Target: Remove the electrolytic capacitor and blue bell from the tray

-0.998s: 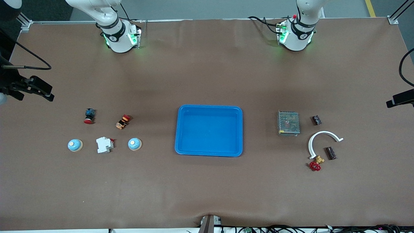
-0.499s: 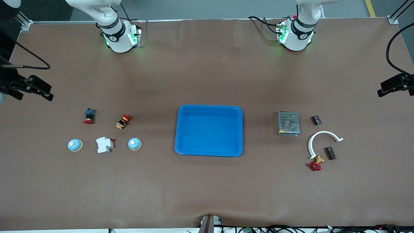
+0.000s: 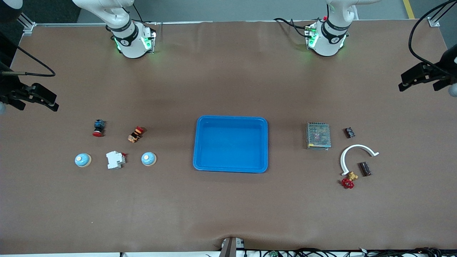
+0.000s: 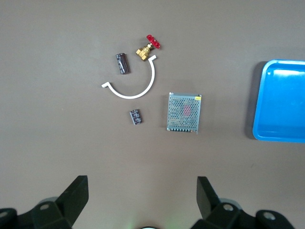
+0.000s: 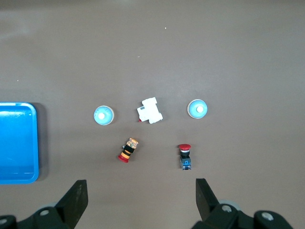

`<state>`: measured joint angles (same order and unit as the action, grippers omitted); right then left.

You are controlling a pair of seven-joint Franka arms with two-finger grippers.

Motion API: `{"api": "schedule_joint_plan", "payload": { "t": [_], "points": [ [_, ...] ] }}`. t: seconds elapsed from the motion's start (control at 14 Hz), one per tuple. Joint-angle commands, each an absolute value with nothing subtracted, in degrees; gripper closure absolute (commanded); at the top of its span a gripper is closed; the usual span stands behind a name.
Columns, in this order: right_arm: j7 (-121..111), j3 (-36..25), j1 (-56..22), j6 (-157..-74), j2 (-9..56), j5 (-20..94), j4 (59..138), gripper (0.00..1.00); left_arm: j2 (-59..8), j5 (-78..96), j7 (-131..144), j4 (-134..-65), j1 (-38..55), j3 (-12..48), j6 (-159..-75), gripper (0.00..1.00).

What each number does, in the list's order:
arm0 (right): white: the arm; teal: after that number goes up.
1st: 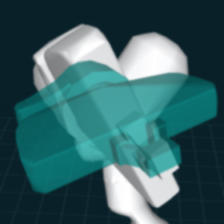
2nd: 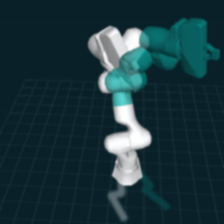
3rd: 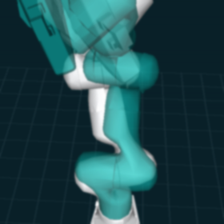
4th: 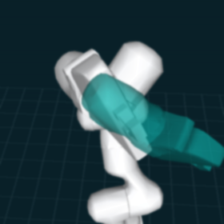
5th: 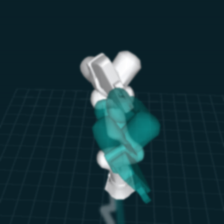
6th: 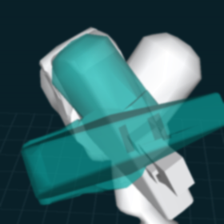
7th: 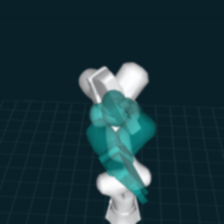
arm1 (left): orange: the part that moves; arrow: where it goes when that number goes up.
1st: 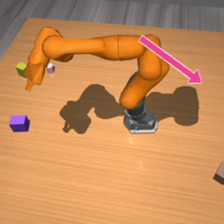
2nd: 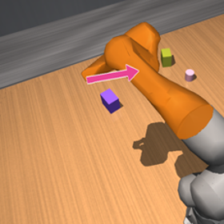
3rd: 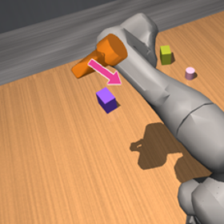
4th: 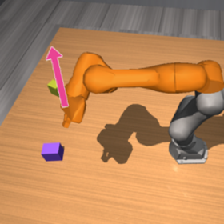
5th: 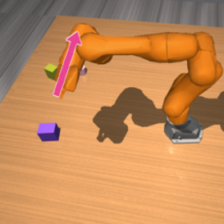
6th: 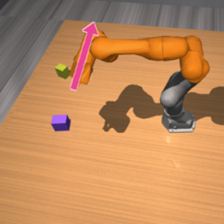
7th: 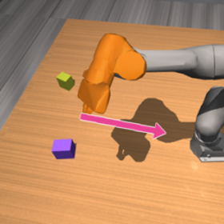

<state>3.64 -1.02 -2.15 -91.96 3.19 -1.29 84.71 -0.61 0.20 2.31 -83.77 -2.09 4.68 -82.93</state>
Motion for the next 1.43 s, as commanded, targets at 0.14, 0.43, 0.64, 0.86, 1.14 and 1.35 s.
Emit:
{"api": "schedule_joint_plan", "payload": {
  "t": [0.14, 0.43, 0.64, 0.86, 1.14, 1.35],
  "points": [
    [3.0, -0.6, -1.4, -92.1, 1.7, -1.4, 86.0, 0.0, 6.8, 1.4, 5.0, -95.5, -1.2, 3.7, -90.5, 0.0],
    [3.0, -0.6, -1.3, -92.2, 1.7, -1.4, 86.0, 0.0, 6.4, 1.5, 5.6, -95.6, -2.3, 5.0, -91.0, 0.0],
    [3.0, -0.6, -1.3, -92.2, 1.7, -1.4, 86.0, 0.0, 6.3, 1.5, 5.6, -96.1, -2.1, 5.1, -91.4, 0.0],
    [3.0, -0.6, -1.3, -92.2, 1.7, -1.4, 86.0, 0.0, 6.7, 1.5, 5.3, -97.6, -2.1, 5.1, -91.9, 0.0],
    [3.0, -0.6, -1.1, -92.2, 1.7, -1.3, 86.0, 0.0, 7.0, 1.4, 5.1, -98.8, -2.1, 5.3, -92.9, 0.0],
    [3.2, -0.6, -1.1, -92.2, 1.8, -0.4, 86.0, 0.0, 6.9, 1.4, 4.7, -98.8, -2.2, 5.2, -93.2, 0.0]
  ]
}}
